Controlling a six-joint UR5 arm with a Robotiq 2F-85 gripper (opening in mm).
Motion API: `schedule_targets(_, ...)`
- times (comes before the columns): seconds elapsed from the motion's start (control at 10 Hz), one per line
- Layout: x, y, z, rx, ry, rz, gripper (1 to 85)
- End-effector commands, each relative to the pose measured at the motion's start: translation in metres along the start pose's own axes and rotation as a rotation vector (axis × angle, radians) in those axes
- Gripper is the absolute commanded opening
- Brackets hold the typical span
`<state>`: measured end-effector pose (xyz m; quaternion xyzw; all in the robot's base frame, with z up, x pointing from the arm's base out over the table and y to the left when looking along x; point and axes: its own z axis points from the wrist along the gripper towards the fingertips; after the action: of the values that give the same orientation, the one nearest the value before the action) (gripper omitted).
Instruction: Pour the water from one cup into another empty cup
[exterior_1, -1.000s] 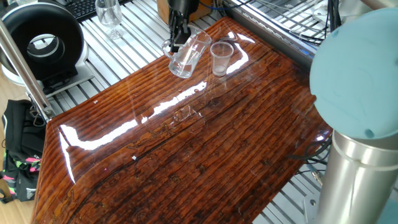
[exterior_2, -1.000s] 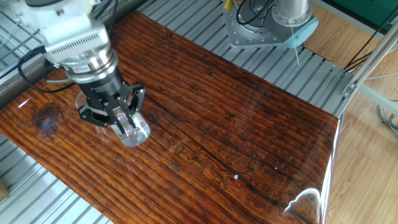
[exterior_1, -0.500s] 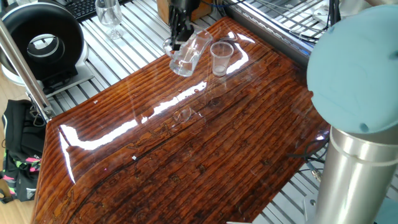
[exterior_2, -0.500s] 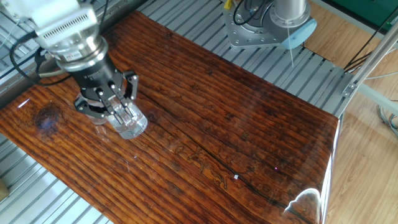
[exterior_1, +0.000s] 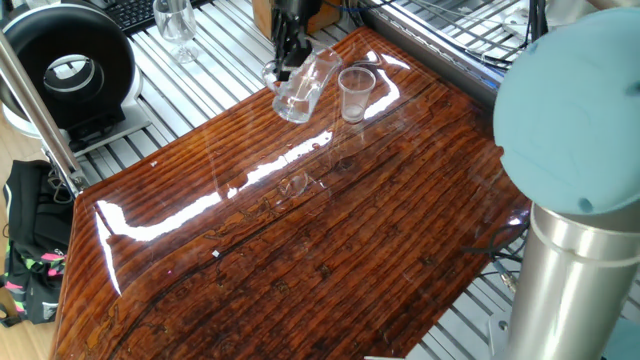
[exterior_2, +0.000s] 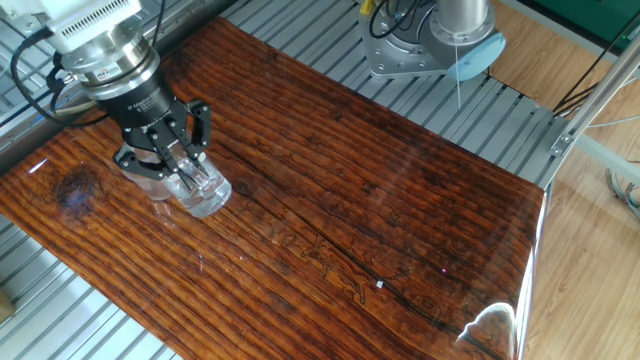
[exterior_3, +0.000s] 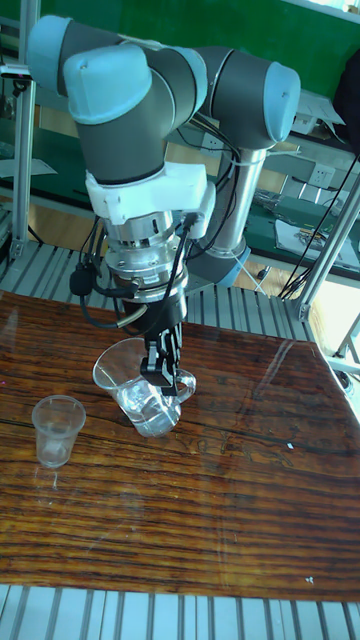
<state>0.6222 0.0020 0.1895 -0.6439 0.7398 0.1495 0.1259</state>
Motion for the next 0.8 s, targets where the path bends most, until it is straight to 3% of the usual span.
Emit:
schedule_targets(0.0, 0.001, -0.004, -0.001, 0.014, -0.018, -0.07, 1.7)
schedule_targets(0.3, 0.007, -0.01, -0.001, 0.027, 0.017, -0.096, 1.7)
schedule_targets(0.5, 0.02, -0.015, -0.002, 0.047, 0.069, -0.108, 1.7)
schedule_targets(0.7, 0.018, -0.022, -0.002, 0.073, 0.063, -0.052, 1.7)
